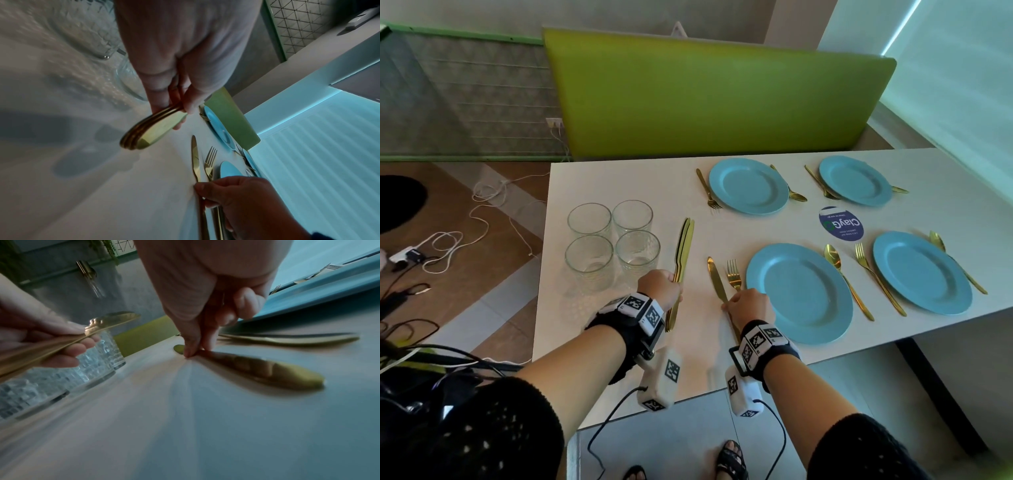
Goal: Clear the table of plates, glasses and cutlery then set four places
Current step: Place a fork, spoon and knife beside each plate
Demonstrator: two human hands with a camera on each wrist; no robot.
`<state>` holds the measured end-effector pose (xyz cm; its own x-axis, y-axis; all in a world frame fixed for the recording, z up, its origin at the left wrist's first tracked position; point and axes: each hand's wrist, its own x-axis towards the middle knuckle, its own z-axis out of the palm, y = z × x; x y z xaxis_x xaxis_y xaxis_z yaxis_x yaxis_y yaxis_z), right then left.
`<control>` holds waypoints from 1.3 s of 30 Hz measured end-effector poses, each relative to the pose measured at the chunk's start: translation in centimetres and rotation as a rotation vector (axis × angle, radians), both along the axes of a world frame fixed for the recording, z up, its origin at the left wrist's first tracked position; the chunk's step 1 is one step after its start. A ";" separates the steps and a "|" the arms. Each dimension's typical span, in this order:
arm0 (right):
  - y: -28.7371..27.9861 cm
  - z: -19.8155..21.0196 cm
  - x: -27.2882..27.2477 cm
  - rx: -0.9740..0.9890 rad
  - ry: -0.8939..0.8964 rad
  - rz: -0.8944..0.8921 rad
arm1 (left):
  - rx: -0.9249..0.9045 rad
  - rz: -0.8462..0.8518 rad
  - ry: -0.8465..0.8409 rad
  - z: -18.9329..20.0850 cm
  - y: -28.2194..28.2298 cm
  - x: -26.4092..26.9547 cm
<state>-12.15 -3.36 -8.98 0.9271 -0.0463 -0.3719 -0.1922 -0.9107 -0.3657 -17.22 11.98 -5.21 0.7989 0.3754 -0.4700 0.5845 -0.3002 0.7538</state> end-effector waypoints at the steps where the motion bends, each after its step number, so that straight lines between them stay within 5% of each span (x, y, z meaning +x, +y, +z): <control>1: 0.1 -0.1 0.1 0.000 -0.005 -0.002 | -0.001 -0.006 0.008 0.0 0.0 0.0; 22: -0.6 -0.2 0.9 0.004 -0.038 -0.015 | 0.002 -0.053 -0.026 -1.5 0.1 -0.3; 32: -4.9 4.2 2.4 0.214 -0.150 -0.104 | 0.018 -0.108 -0.028 -0.2 -1.6 -0.1; 39: -6.2 4.9 0.0 0.332 -0.029 -0.033 | 0.005 -0.218 -0.030 1.3 -6.3 1.0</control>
